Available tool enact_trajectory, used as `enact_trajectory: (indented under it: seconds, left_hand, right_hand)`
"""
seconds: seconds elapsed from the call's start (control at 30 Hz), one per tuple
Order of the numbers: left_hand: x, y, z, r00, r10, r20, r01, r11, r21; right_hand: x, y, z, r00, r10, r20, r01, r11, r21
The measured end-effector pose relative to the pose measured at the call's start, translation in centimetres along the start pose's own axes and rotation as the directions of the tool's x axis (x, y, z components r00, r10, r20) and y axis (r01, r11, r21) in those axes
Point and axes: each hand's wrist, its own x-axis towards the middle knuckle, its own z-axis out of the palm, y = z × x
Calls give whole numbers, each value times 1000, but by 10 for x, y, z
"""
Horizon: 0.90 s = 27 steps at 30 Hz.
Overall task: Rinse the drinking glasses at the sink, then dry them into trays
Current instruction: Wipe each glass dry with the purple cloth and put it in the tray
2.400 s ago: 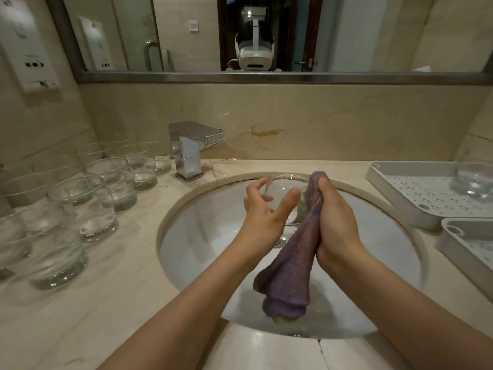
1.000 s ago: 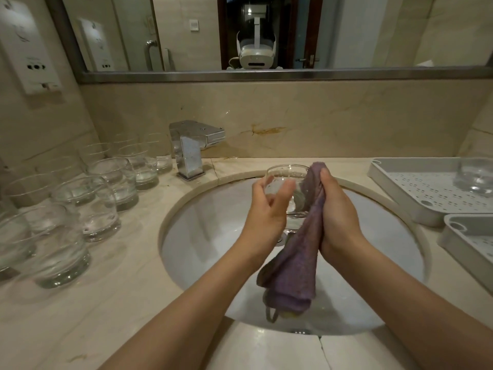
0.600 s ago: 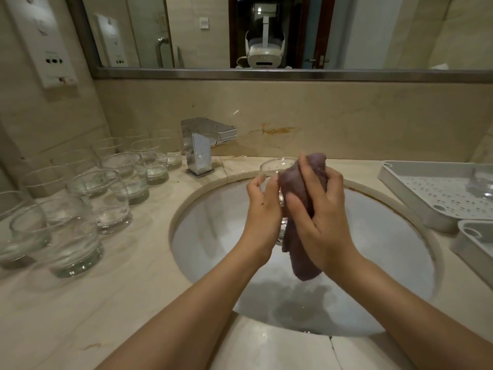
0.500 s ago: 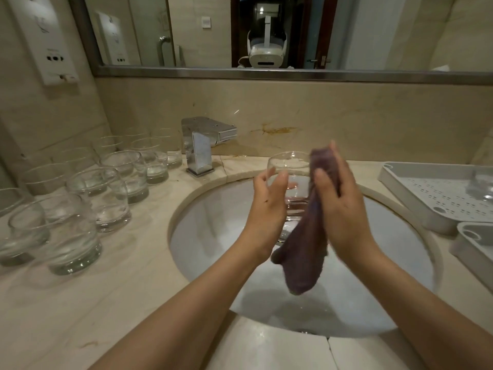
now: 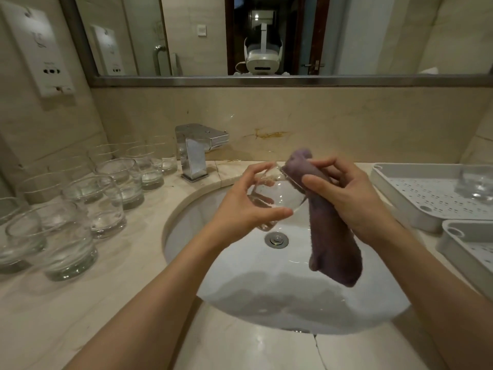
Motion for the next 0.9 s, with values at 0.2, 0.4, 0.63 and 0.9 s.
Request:
enact_trajectory:
  seconds: [0.2,0.4,0.63,0.9]
  left_hand:
    - [-10,-9,-23,993,-59,104,37,980,198]
    - [-13,-15,-27,953,-141,270,95,980,176]
    - [-10,-7,-14,963,-73,259,59,996,61]
    - [-11,-8,-21,915,-119,386,79,990,117]
  right_hand:
    - [-4,16,8,976,39,214,32,948,-318]
    - [-9,1,1,914,96,395,76,914,-398]
    - [-19,3,-20,950,-43,308,76,992,-99]
    - [-30,19,2,863,127,490,84,919,-386]
